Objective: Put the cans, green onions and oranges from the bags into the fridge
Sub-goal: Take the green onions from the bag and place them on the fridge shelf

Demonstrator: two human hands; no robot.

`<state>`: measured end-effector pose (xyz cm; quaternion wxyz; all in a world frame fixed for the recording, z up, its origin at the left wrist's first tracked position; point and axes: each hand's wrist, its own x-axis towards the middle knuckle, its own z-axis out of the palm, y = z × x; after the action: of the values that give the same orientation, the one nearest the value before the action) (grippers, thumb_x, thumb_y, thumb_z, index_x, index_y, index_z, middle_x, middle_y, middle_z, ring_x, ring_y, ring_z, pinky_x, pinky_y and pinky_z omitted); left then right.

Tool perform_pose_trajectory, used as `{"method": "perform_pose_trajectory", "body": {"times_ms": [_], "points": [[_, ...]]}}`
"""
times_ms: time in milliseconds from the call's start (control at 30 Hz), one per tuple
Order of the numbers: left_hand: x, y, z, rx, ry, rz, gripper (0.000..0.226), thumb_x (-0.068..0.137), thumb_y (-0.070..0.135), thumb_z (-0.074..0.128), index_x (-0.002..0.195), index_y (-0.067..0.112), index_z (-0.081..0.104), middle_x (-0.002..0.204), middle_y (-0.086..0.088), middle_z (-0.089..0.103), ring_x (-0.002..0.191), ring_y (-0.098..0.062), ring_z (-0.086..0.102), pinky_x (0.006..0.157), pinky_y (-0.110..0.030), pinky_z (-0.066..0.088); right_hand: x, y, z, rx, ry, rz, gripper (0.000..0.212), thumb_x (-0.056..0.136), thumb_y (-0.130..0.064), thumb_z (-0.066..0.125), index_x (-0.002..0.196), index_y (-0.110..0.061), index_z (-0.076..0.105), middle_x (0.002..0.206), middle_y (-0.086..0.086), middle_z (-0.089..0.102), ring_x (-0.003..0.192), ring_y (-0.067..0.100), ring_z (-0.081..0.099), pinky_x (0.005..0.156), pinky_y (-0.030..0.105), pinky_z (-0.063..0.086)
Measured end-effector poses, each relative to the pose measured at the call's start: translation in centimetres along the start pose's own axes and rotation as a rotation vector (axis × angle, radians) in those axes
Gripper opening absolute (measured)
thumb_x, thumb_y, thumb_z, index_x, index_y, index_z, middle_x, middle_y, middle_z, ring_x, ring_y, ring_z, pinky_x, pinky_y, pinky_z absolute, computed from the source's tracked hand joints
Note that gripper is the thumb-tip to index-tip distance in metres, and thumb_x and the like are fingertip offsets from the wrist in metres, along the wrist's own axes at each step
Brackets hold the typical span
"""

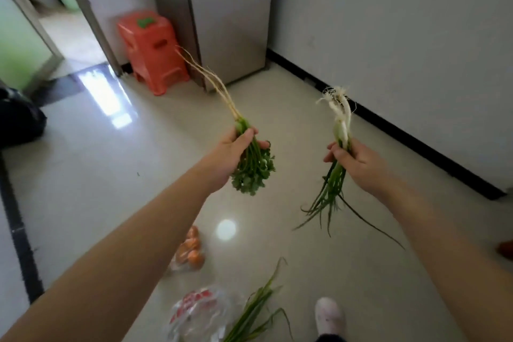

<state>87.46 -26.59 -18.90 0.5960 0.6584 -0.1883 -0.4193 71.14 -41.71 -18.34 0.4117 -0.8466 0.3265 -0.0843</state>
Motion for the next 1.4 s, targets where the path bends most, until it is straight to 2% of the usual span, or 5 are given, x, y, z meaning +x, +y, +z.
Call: {"method": "perform_pose_trajectory", "body": {"times_ms": [167, 300, 567, 800, 1400], "points": [[9.5, 10.8, 8.1, 0.06, 0.152, 0.16, 0.021, 0.102, 0.03, 0.031, 0.111, 0.018, 0.045, 0.07, -0.001, 0.054, 0.07, -0.016, 0.052, 0.074, -0.033, 0.044, 9.6, -0.2, -12.8, -0.138, 0.114, -0.194, 0.027, 0.098, -0.024, 0.037, 0.079, -0.009, 0.049, 0.072, 0.008, 0.052, 0.063, 0.019, 0.045, 0.057, 0.024, 0.035], [18.6, 19.1, 13.5, 0.096, 0.324, 0.15, 0.039, 0.099, 0.028, 0.04, 0.133, 0.009, 0.034, 0.084, -0.003, 0.047, 0.086, -0.019, 0.05, 0.09, -0.04, 0.044, 19.9, -1.0, -23.3, -0.309, 0.058, -0.278, 0.029, 0.099, -0.027, 0.035, 0.07, -0.022, 0.038, 0.063, -0.003, 0.04, 0.054, 0.009, 0.037, 0.048, 0.021, 0.028], [32.7, 32.0, 17.4, 0.451, 0.383, 0.229, 0.028, 0.092, 0.001, 0.046, 0.116, 0.011, 0.035, 0.096, -0.011, 0.05, 0.082, -0.018, 0.051, 0.075, -0.036, 0.046, 37.3, -4.9, -35.8, -0.244, -0.048, -0.393, 0.013, 0.096, -0.025, 0.044, 0.096, -0.013, 0.049, 0.079, 0.004, 0.051, 0.06, 0.008, 0.046, 0.051, 0.017, 0.04], [46.1, 41.7, 13.4, 0.588, 0.396, 0.417, 0.053, 0.096, 0.003, 0.044, 0.146, 0.014, 0.028, 0.134, -0.014, 0.053, 0.121, -0.028, 0.052, 0.104, -0.04, 0.041, 54.5, -9.9, -38.7, -0.213, -0.062, -0.497, 0.021, 0.093, -0.023, 0.049, 0.106, -0.008, 0.056, 0.091, 0.008, 0.056, 0.087, 0.029, 0.062, 0.076, 0.037, 0.058], [87.6, 66.4, -4.6, 0.731, 0.867, 0.557, 0.051, 0.095, 0.002, 0.044, 0.143, 0.018, 0.037, 0.132, -0.014, 0.055, 0.118, -0.03, 0.054, 0.091, -0.034, 0.045, 107.3, -27.3, -42.3, 0.189, -0.155, -0.79, 0.012, 0.09, -0.012, 0.055, 0.085, -0.022, 0.057, 0.083, -0.002, 0.06, 0.081, 0.016, 0.062, 0.068, 0.024, 0.056]]}}
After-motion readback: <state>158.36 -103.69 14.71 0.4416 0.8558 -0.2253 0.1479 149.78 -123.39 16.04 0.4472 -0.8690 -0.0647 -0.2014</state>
